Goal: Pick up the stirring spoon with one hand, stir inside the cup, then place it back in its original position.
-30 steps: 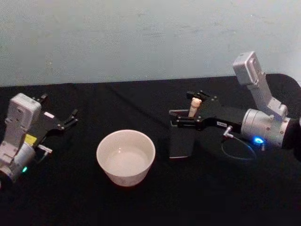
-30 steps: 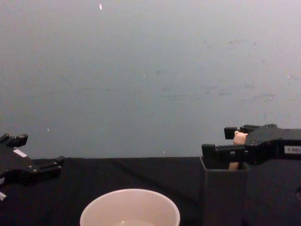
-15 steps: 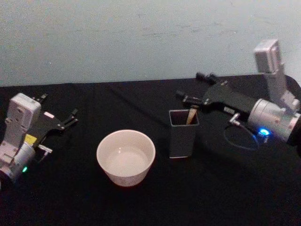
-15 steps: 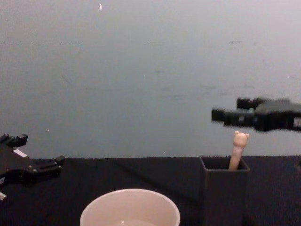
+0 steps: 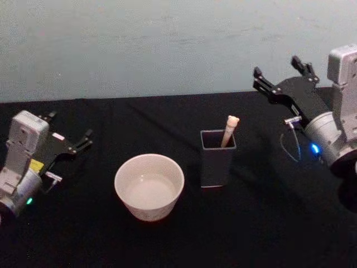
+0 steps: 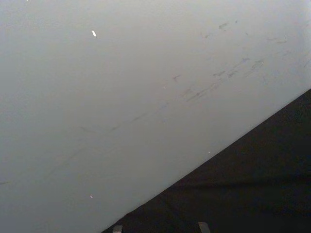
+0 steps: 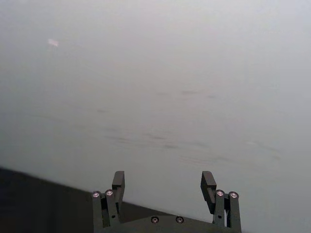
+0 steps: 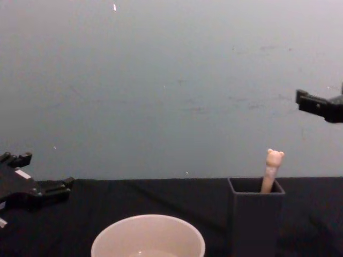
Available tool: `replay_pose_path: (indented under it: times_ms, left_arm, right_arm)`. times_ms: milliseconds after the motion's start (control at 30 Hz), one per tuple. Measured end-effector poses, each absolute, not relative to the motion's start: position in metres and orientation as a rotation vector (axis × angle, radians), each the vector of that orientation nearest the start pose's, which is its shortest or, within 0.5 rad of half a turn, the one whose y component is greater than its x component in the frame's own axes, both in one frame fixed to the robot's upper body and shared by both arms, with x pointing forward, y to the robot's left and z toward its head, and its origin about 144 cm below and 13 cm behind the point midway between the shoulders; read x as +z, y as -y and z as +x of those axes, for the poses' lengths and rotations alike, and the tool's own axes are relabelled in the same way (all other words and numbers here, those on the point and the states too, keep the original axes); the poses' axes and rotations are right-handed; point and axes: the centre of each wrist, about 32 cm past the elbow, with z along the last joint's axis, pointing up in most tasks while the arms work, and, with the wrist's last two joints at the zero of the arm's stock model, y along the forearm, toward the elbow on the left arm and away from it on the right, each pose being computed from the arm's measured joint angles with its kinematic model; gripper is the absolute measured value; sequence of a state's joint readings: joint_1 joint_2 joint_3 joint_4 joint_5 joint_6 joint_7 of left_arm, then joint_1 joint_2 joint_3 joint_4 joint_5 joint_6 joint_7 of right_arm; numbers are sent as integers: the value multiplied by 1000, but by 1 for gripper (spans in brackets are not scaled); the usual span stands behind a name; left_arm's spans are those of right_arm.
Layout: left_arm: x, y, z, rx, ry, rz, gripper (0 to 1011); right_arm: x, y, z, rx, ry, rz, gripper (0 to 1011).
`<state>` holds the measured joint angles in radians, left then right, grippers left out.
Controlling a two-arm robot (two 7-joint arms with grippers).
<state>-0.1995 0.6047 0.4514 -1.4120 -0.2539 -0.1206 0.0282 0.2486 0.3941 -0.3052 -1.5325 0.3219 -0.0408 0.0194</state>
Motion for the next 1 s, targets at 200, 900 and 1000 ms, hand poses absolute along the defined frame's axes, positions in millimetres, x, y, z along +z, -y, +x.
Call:
replay_pose_path:
  times_ms: [200, 900, 1000]
  left_arm:
    - [1140, -310, 489, 1248, 285, 304, 1001]
    - [1140, -310, 489, 1248, 285, 304, 1001]
    - [1140, -310, 489, 1248, 285, 304, 1001]
  right_arm:
    - [1183, 246, 514, -1437, 224, -38, 1002]
    - [1138, 240, 518, -1469, 158, -228, 1002]
    - [1138, 241, 518, -1468, 159, -226, 1002]
